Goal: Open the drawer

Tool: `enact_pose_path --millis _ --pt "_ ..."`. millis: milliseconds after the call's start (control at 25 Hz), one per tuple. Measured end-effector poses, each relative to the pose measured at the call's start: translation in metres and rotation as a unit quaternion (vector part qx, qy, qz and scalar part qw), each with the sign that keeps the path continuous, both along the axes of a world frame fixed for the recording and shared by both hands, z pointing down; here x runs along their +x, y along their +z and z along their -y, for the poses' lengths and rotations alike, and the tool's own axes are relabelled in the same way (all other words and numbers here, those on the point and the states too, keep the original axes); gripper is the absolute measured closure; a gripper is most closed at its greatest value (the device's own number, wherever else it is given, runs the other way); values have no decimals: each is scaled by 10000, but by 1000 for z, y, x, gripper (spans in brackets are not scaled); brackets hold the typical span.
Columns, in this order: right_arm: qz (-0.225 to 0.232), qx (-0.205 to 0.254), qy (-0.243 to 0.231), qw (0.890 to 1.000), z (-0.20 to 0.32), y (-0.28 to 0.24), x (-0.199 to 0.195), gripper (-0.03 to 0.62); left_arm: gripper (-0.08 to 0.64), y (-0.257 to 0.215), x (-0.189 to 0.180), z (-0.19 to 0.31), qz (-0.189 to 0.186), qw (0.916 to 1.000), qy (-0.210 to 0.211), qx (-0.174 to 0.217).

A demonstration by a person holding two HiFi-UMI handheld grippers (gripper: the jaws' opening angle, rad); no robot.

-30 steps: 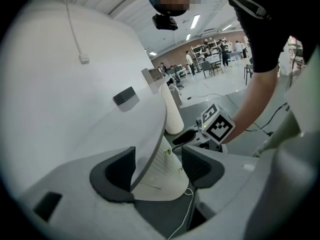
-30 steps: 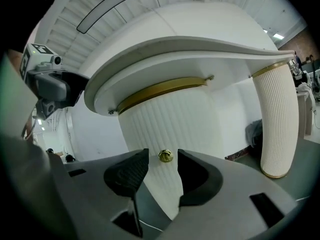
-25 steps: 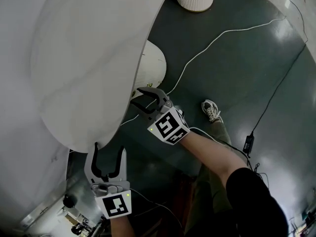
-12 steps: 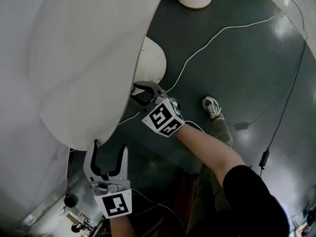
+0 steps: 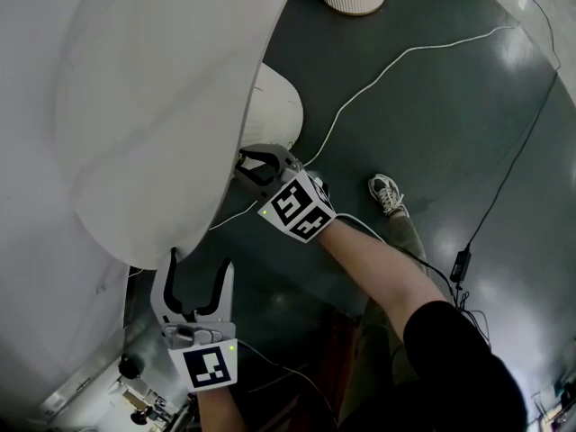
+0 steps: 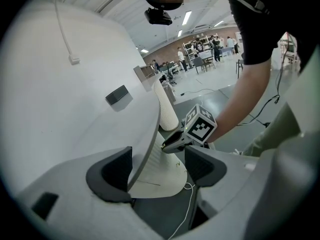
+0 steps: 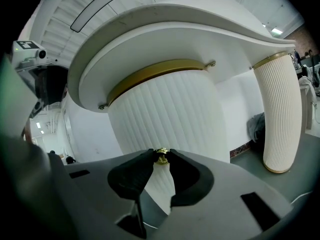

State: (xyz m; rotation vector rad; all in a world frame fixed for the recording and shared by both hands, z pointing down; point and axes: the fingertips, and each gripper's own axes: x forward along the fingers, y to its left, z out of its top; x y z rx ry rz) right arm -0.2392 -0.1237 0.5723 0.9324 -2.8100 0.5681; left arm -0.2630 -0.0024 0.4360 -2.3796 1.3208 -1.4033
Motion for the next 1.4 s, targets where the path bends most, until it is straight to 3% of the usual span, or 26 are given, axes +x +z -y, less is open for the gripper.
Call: enact_pose_path --millis 240,440,720,1080,1400 --pt "-28 -89 100 9999 -1 -1 3 491 235 -2 3 0 47 9999 106 -17" --pt "107 -130 147 9998 -11 32 15 492 235 32 2 11 -82 9999 84 33" --pt "123 -82 123 9998 -55 3 47 491 227 -1 1 1 35 9998 137 109" --pt "-61 -307 156 9994 -76 73 84 489 227 62 24 7 -10 9995 309 110" --pt "-232 -298 227 9990 -136 10 116 489 227 0 60 -51 -299 9982 493 150"
